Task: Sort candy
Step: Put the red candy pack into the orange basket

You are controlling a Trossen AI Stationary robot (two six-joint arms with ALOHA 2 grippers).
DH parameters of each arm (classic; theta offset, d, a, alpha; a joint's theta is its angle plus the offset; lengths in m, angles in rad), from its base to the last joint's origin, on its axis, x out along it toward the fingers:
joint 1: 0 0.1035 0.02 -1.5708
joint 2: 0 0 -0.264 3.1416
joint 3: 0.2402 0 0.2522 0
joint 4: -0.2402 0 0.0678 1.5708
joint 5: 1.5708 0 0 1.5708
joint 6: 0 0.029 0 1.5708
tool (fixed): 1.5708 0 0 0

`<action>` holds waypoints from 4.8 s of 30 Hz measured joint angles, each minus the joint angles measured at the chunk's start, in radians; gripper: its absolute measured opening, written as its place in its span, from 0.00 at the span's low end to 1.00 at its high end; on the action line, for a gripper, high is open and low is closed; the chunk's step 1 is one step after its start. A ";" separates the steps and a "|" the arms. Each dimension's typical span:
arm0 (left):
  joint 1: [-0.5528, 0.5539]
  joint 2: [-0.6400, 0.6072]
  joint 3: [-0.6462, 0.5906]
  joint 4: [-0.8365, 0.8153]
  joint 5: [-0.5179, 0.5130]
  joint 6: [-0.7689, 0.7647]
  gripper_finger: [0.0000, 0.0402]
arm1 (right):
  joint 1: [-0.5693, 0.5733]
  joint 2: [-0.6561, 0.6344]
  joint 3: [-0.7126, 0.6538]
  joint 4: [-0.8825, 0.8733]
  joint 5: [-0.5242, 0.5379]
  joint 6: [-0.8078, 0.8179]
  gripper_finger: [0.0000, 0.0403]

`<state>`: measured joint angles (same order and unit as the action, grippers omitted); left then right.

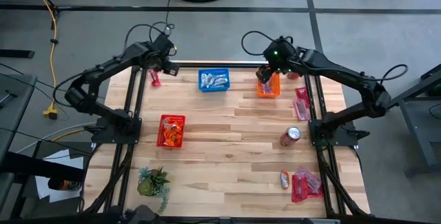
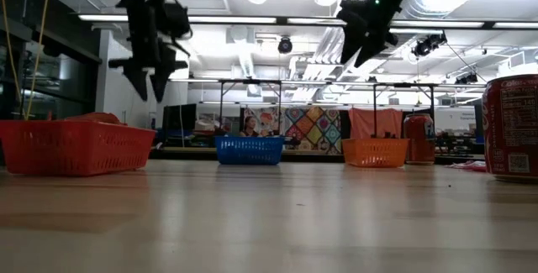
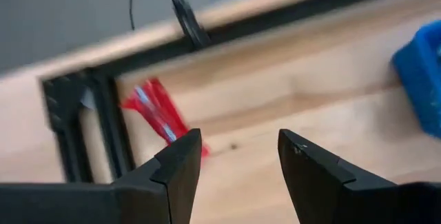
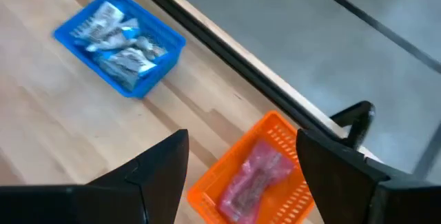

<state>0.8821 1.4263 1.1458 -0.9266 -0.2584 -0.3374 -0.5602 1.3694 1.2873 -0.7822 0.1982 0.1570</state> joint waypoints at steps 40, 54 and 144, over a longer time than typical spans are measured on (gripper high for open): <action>0.030 0.006 -0.167 0.104 0.002 -0.113 0.45 | 0.000 -0.002 -0.002 0.014 -0.101 -0.087 0.65; 0.063 0.006 -0.167 0.071 0.011 -0.113 0.45 | 0.000 -0.002 -0.002 -0.007 -0.100 -0.087 0.65; -0.178 0.181 -0.400 0.384 -0.222 -0.580 0.00 | 0.000 -0.002 -0.002 -0.018 -0.100 -0.113 0.65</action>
<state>0.7043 1.6072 0.7460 -0.5424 -0.4806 -0.9174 -0.5604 1.3678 1.2854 -0.8002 0.0978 0.0442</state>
